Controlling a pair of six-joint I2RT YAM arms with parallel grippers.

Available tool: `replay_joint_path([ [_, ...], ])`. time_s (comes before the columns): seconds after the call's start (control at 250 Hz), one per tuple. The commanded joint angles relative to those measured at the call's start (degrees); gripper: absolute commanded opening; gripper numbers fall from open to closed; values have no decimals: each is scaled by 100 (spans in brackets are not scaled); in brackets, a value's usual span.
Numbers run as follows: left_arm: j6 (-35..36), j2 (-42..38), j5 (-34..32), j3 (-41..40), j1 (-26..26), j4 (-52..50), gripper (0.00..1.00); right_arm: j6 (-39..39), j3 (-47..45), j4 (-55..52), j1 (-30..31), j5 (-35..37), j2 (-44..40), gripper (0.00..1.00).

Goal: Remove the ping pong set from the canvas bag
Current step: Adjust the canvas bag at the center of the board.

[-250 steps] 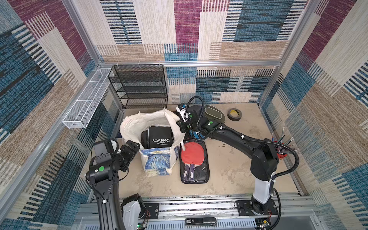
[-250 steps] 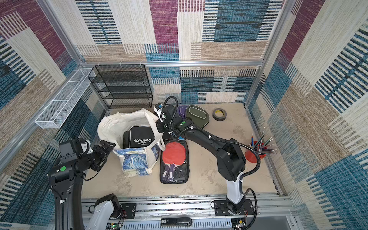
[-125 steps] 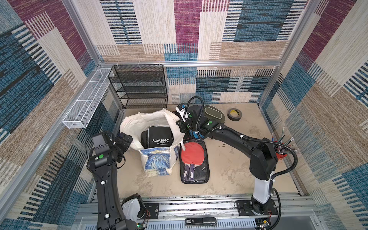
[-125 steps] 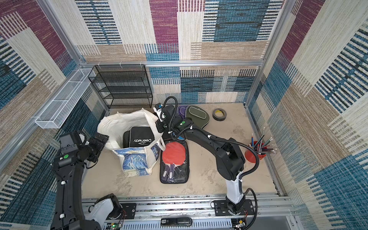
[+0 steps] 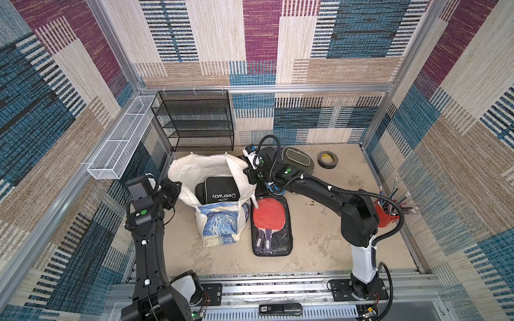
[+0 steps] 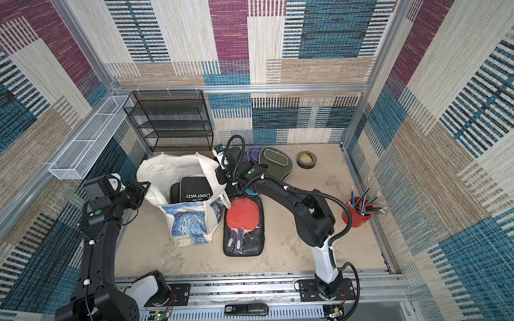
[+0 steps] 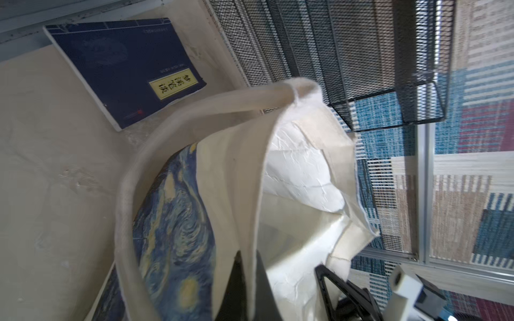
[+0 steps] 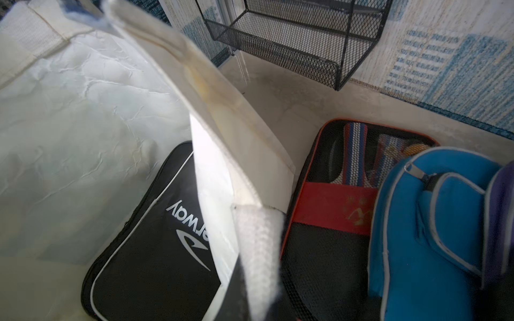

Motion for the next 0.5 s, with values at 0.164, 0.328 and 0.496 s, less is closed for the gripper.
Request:
replay_joint_path([
  [0.164,-507,569,1055,346,19,2010,0,72,1164,34,-132,-8,516,0],
  [0.328,-428,737,1344,82,11,2429,0,-3,1518,-45,-181,-70,667,9],
  [0.496,-430,692,1418,-141,10,2593,0,-128,988,236,-140,80,42,78],
])
